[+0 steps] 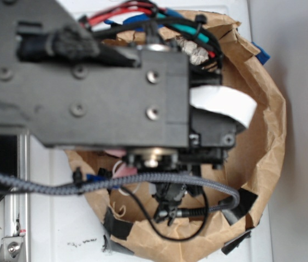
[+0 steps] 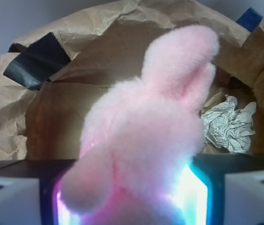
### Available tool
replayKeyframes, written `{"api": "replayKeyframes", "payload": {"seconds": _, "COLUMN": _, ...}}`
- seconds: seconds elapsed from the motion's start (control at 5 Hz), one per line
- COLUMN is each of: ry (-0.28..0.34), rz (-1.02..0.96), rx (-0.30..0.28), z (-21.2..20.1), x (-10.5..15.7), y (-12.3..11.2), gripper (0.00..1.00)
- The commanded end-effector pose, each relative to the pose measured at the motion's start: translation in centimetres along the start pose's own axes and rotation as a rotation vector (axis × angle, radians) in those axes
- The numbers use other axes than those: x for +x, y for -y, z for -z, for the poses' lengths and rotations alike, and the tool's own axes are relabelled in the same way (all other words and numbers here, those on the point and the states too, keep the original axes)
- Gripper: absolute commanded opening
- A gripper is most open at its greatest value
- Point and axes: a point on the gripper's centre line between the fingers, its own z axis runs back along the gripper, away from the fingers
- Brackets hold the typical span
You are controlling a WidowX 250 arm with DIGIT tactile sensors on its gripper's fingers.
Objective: Grab the pink bunny.
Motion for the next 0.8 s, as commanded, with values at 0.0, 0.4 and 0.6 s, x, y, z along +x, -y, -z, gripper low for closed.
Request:
{"api": "replayKeyframes", "payload": {"seconds": 0.0, "ry": 0.043, "rz": -0.022, "rx": 0.023, "z": -0.46, "x": 0.23, "y": -0.28, "gripper": 0.0}}
{"api": "replayKeyframes", "payload": {"seconds": 0.4, "ry": 0.046, "rz": -0.021, "rx": 0.029, "z": 0.17, "x": 0.41, "y": 0.17, "gripper": 0.0}}
{"api": "replayKeyframes", "payload": {"seconds": 0.6, "ry": 0.046, "rz": -0.016, "rx": 0.023, "z": -0.11, "x": 0.38, "y": -0.02, "gripper": 0.0}}
